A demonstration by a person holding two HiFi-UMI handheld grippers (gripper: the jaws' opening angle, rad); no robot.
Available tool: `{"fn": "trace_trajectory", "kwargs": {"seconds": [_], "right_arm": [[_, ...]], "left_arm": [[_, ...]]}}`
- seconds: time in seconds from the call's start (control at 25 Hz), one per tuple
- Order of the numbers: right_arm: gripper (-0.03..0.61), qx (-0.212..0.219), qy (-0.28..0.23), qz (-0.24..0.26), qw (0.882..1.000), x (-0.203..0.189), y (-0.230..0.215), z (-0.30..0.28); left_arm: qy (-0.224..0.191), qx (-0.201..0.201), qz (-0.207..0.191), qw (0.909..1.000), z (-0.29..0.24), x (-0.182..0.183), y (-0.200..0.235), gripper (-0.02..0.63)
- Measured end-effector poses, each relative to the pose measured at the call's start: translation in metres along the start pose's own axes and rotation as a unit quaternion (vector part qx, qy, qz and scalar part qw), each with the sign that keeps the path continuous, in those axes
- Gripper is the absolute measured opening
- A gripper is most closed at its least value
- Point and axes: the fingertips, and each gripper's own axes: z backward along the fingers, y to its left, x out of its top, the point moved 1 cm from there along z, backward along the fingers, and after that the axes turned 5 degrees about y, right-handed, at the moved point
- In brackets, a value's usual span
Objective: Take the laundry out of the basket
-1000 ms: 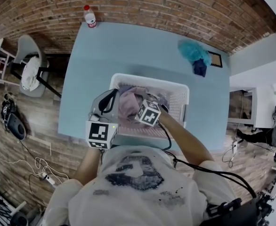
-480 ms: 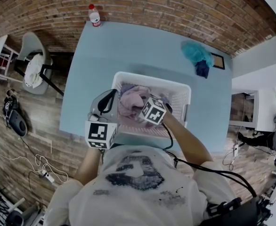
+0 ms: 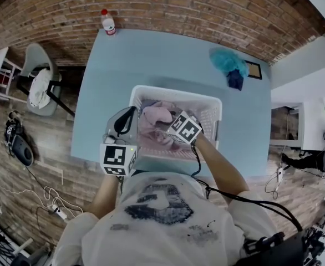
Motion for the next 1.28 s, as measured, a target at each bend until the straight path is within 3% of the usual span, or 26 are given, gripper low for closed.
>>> {"fn": "trace_trajectory", "kwargs": {"seconds": [0.24, 0.48, 0.84, 1.28], "right_arm": [[0.146, -0.004, -0.070, -0.080, 0.994, 0.014, -0.006, 0.029], [0.141, -0.023, -0.148, -0.173, 0.973, 0.024, -0.014, 0.059], [0.137, -0.058, -0.254, -0.274, 0.926, 0.046, -0.020, 0.109], [0.137, -0.107, -0.338, -0.333, 0.874, 0.068, -0.026, 0.179]], "left_arm": [[-0.006, -0.008, -0.005, 0.9999, 0.000, 0.003, 0.001, -0.008], [-0.013, -0.019, -0.012, 0.9997, 0.001, 0.006, 0.011, -0.008], [-0.026, -0.059, -0.030, 0.9975, -0.006, 0.019, 0.016, -0.008], [-0.051, -0.085, -0.050, 0.9938, -0.015, 0.045, 0.022, -0.008]]}}
